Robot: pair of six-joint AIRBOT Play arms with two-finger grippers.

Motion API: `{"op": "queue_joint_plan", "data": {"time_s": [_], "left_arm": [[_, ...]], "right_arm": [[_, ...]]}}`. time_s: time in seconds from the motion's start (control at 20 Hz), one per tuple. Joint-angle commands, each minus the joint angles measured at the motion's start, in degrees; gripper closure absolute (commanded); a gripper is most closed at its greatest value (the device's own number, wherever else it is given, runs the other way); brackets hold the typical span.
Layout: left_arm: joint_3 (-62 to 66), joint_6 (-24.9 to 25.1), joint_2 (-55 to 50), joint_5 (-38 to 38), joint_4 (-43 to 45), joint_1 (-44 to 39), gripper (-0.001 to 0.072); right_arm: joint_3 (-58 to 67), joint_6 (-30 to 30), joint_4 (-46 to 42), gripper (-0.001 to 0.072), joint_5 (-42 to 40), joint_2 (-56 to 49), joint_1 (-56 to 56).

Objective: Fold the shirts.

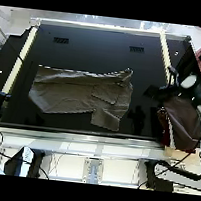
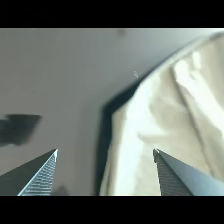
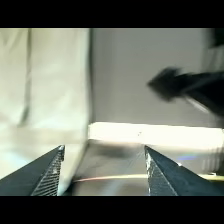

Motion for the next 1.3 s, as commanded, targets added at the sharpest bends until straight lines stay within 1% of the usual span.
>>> {"op": "queue_joint_plan", "data": {"time_s": [0.0, 0.15, 0.45, 0.5, 0.6, 0.75, 0.9, 1.0, 1.1, 1.15, 1.2, 1.25], "left_arm": [[-4.42, 3.52, 1.46, 0.31, -10.8, 1.42, 0.0003], [-4.42, 3.54, 1.46, -0.37, -11.89, 1.4, 0.0003], [-4.42, 3.54, 1.46, -1.86, -11.91, 1.4, 0.0002], [-4.42, 3.54, 1.46, -1.86, -11.91, 1.4, 0.0002], [-4.42, 3.54, 1.46, -1.95, -11.89, 1.4, 0.0003], [-4.66, 3.56, 1.42, -4.9, -11.82, 1.31, 0.0003], [-8.0, 3.37, 0.92, -5.7, -9.46, -0.76, 0.0004], [-10.91, 0.55, -1.27, -6.56, -9.53, -1.22, 0.0004], [-12.7, 0.07, -5.2, -4.96, -11.15, -1.2, 0.0006], [-12.68, 1.49, -7.34, -4.39, -13.77, -1.22, 0.0008], [-12.68, 5.57, -9.88, -3.93, -18.01, -1.22, 0.0059], [-12.7, 7.72, -12.41, -4.17, -21.2, -1.29, 0.013]], "right_arm": [[-16.24, -6.03, 19.69, 0.0164, -8.83, 1.09, -0.04], [-18.8, -8.15, 24.02, 0.0164, -11.67, -1.33, 1.88], [-18.53, -8.98, 30.05, 0.0165, -17.33, -8.11, 9.99], [-18.34, -9.46, 31.17, 0.0179, -17.84, -8.66, 10.62], [-17.79, -9.51, 32.33, 0.036, -18.27, -9.07, 11.34], [-15.78, -9.44, 32.35, 0.0692, -17.35, -8.92, 11.34], [-11.63, -9.51, 32.28, 0.0696, -15.19, -8.55, 11.34], [-8.66, -9.57, 31.85, 0.0696, -13.2, -8.09, 11.34], [-6.25, -10.8, 31.39, 0.0696, -11.82, -7.48, 11.34], [-5.31, -11.15, 31.04, 0.0696, -11.5, -7.15, 11.34], [-4.61, -11.13, 30.42, 0.0696, -11.37, -6.91, 11.37], [-4.04, -11.1, 29.88, 0.0696, -11.28, -6.8, 11.34]]}}
